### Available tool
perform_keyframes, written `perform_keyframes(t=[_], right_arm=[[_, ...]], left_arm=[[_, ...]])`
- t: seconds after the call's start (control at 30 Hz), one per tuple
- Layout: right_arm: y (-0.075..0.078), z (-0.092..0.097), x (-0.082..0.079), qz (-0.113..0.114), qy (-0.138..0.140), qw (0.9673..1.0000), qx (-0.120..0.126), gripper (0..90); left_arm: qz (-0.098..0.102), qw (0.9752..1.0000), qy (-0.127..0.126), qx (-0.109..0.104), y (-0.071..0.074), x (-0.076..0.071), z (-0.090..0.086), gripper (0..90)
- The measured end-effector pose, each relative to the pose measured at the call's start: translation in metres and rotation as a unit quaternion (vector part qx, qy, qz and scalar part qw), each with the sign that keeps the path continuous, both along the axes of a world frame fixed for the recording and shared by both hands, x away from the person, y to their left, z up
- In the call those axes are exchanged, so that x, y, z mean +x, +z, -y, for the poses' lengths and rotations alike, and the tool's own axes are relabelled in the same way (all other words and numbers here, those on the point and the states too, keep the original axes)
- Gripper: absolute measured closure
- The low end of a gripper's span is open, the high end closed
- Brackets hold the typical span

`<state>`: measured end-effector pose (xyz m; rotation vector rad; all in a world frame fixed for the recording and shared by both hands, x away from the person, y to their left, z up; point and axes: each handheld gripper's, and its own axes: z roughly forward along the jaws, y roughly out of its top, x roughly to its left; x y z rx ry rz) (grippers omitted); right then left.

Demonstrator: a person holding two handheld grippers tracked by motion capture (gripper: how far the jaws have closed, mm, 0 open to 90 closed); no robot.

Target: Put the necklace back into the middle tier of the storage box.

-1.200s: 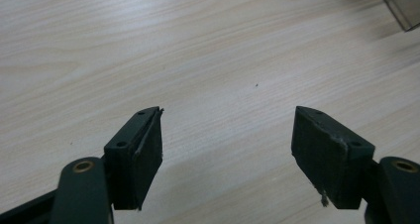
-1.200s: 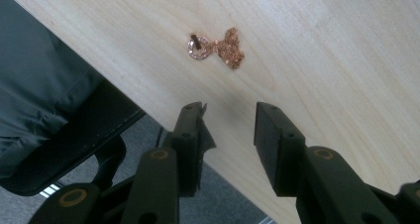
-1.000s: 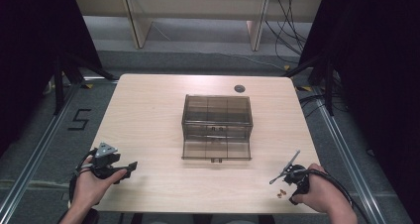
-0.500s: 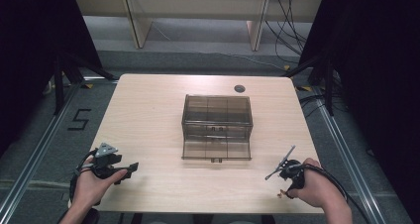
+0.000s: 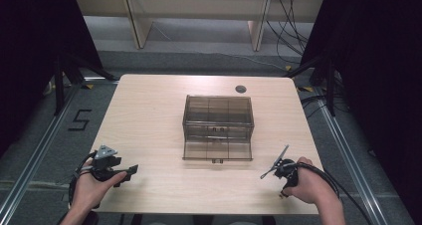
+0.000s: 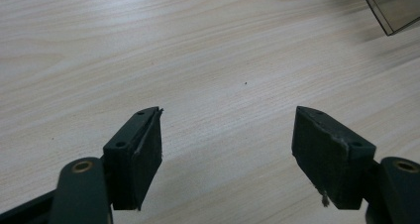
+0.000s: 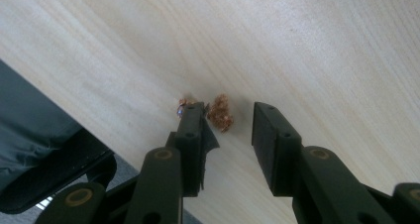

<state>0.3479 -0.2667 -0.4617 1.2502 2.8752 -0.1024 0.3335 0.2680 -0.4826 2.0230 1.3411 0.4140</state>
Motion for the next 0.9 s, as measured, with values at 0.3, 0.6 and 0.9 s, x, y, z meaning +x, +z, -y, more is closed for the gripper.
perform_keyframes(t=[0.3, 0.6, 0.9], right_arm=[[-0.0064, -0.0006, 0.0042, -0.003, -0.015, 0.9998, 0.011, 70.5], [-0.0091, -0.0038, 0.004, -0.011, -0.03, 0.9995, 0.006, 74.7], [-0.0095, -0.0044, 0.0066, -0.022, -0.044, 0.9987, 0.015, 82.6]], left_arm=[[-0.001, 1.0, -0.001, 0.0, -0.0002, -0.0003, -0.0001, 27.4], [0.0, 1.0, -0.002, 0.001, -0.0003, -0.0003, 0.0, 27.4], [-0.005, 1.0, -0.004, 0.002, -0.0001, -0.0003, 0.0, 27.4]])
